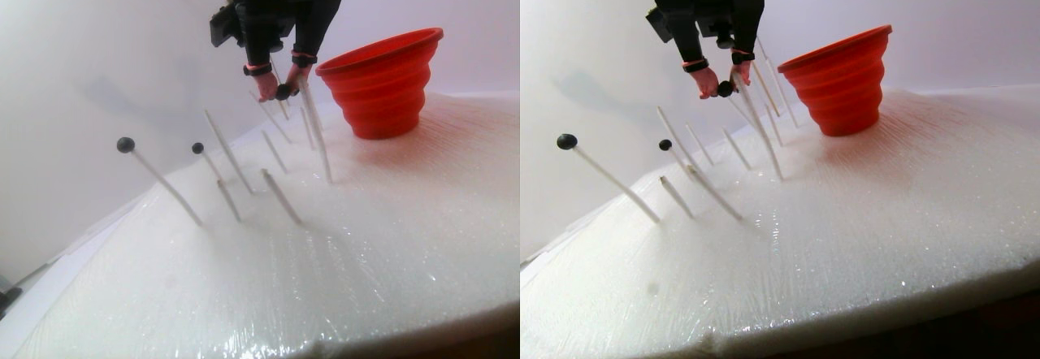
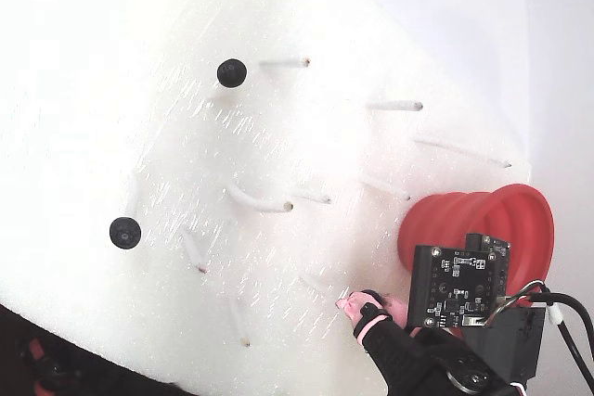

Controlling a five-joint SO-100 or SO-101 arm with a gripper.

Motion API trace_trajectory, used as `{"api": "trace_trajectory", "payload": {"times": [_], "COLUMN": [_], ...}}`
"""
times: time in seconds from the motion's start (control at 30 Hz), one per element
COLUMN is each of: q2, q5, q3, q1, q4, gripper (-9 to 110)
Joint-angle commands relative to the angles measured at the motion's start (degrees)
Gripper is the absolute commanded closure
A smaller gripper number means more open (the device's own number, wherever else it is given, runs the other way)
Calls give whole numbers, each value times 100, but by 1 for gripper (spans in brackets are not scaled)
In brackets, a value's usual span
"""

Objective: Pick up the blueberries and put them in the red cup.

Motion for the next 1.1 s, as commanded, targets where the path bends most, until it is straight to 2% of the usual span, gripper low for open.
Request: {"api": "trace_trajectory", "payload": {"times": [0.0, 1.07], "q2": [343, 457], "q5": [35, 360], "q3": [-404, -1301], "q1": [44, 633], "q4": [35, 62], "gripper": [92, 92]}}
